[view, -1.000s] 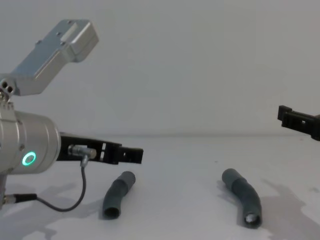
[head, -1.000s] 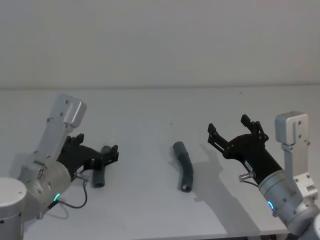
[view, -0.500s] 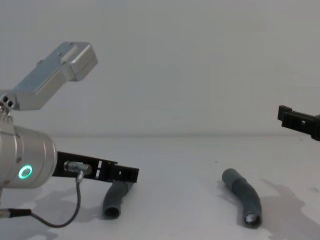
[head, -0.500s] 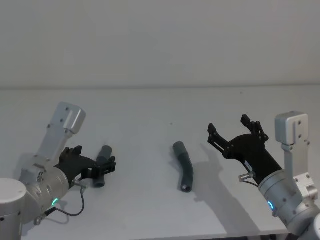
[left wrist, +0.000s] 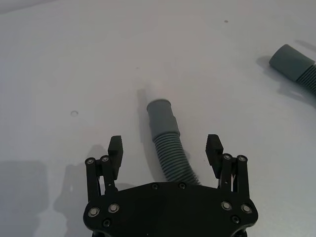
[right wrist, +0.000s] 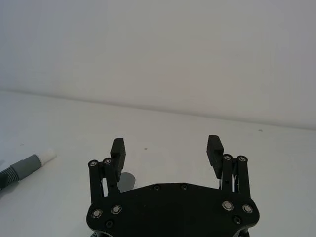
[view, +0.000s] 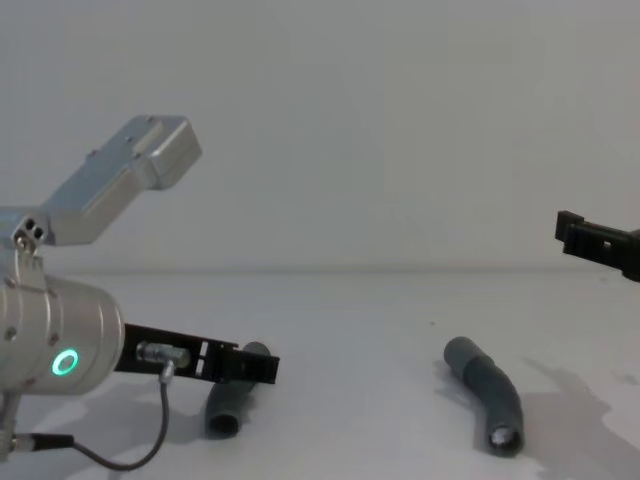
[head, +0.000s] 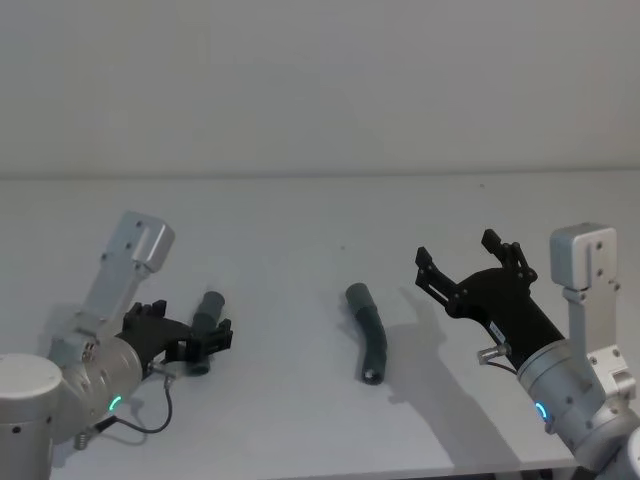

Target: Use both hands to pick up one end of the pipe from the table, align the ends, and insert them.

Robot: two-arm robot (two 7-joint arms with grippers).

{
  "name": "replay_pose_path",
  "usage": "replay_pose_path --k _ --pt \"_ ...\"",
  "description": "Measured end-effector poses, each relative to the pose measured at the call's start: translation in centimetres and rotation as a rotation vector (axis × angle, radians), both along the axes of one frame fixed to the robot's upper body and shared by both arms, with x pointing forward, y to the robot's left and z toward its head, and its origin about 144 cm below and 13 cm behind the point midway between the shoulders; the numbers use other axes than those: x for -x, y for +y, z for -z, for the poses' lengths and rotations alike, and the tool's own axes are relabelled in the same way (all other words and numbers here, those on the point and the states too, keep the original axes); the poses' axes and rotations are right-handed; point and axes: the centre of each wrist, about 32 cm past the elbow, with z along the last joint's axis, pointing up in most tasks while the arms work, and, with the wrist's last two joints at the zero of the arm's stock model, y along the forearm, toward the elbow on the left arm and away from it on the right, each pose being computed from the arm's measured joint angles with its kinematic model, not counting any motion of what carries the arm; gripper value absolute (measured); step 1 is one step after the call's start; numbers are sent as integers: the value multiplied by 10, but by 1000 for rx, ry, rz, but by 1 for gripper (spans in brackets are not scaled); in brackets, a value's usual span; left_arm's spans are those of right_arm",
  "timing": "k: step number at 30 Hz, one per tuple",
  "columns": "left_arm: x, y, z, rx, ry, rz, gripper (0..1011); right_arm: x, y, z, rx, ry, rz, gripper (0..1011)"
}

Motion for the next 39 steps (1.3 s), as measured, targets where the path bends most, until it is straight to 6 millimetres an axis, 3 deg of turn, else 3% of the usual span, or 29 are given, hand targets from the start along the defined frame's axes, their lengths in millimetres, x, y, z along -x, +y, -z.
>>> replay_pose_path --k 39 --pt "-29 -7 10 18 58 22 1001 0 0 0 0 0 0 1002"
